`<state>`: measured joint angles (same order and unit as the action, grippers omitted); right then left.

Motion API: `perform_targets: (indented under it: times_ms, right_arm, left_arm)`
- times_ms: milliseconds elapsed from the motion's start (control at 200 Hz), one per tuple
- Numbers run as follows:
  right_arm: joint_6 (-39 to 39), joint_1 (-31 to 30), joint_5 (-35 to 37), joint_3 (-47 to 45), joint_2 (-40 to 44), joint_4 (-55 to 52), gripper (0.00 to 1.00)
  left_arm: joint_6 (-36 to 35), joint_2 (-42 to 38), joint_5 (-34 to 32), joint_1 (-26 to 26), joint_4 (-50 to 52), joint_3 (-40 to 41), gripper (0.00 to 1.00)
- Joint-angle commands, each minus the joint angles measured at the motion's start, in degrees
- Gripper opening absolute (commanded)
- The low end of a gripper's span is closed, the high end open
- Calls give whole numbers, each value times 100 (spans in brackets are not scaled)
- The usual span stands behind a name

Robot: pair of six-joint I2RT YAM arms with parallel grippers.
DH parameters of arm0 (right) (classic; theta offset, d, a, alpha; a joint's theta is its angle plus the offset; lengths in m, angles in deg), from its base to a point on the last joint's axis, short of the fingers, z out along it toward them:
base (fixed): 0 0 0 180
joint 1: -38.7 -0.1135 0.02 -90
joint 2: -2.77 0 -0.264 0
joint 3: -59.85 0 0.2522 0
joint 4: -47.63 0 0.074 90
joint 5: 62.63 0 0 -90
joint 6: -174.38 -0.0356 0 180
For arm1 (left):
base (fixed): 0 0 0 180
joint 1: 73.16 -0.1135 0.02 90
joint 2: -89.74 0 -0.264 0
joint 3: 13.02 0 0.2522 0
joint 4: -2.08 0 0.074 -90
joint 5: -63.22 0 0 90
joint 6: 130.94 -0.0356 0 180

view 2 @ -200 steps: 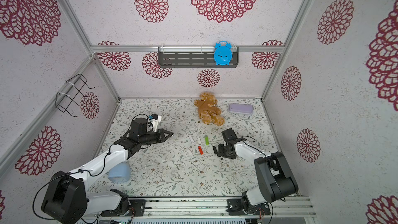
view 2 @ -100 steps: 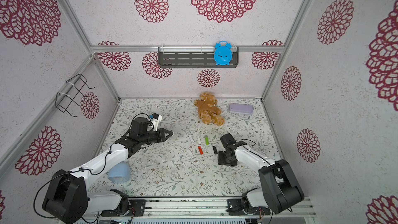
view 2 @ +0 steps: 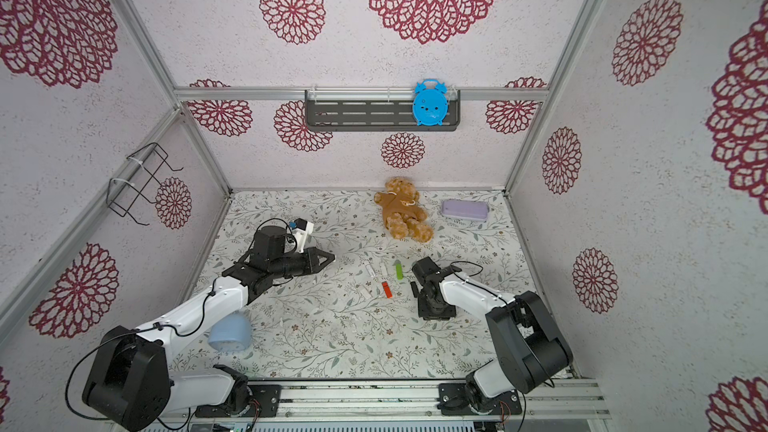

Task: Close the usb drive cover
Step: Pick up the USB drive from the center of the board.

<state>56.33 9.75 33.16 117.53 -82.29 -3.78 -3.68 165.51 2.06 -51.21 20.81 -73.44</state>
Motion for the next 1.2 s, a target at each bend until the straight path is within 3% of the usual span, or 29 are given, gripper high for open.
perform_targets:
  times_ms: [0, 340, 775, 1016, 1196]
  right_arm:
    - [18, -5, 44, -62, -198, -184, 30]
    - [113, -8, -127, -50, 49, -30, 24]
    - [1183, -217, -164, 311, 1903, 768, 23]
    - [2089, -480, -1006, 786, 1563, 777, 25]
    - [2376, -681, -1125, 999, 1364, 929, 24]
  left_arm:
    - [-96, -18, 9, -41, -51, -81, 8]
    - [-130, 87, 166, -42, -32, -175, 8]
    - [-190, 254, 530, -32, -7, -353, 8]
    - [-226, 349, 658, -15, -31, -397, 8]
    - [-216, 368, 665, 19, -41, -414, 8]
